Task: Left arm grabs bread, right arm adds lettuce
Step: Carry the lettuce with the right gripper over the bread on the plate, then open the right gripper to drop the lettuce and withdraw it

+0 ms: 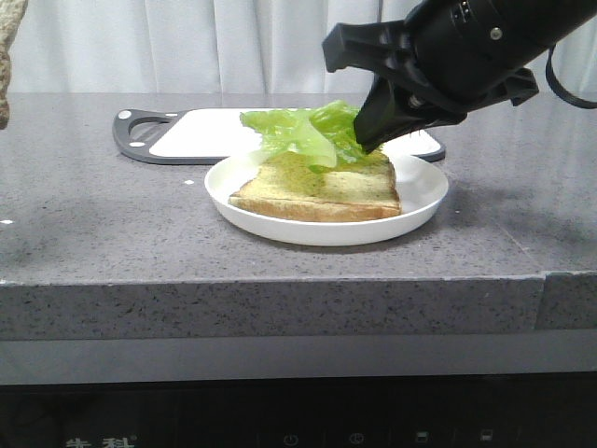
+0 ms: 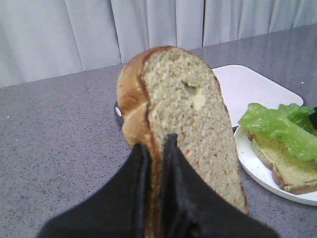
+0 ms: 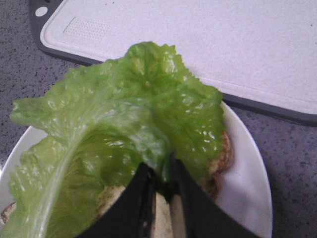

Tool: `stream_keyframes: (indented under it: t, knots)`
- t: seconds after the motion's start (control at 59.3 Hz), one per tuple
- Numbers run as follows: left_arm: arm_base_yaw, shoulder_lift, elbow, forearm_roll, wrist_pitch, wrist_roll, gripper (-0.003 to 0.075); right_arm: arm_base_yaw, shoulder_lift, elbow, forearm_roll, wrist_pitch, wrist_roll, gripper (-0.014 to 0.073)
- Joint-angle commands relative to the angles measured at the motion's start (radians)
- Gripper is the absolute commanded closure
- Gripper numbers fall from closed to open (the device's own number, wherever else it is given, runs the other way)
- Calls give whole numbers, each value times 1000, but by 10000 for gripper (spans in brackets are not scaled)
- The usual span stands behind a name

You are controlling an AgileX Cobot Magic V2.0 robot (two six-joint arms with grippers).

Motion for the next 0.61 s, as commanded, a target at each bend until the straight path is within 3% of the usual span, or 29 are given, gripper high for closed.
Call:
stream_keyframes:
  t: [0.0,0.118,0.304,0.591]
  knots:
    - [-1,-2,-29,21,-58,-12,741,2,-32,-26,9,-47,-4,653]
    - [-1,-2,-29,21,-58,-12,741,2,-32,-26,9,-35,-4,614]
    - [-1,-2,-29,21,-58,-12,741,2,-32,-26,9,-35,-4,401]
    - [-1,-2,-29,21,-58,-12,741,2,-60,-27,9,-47,-4,199]
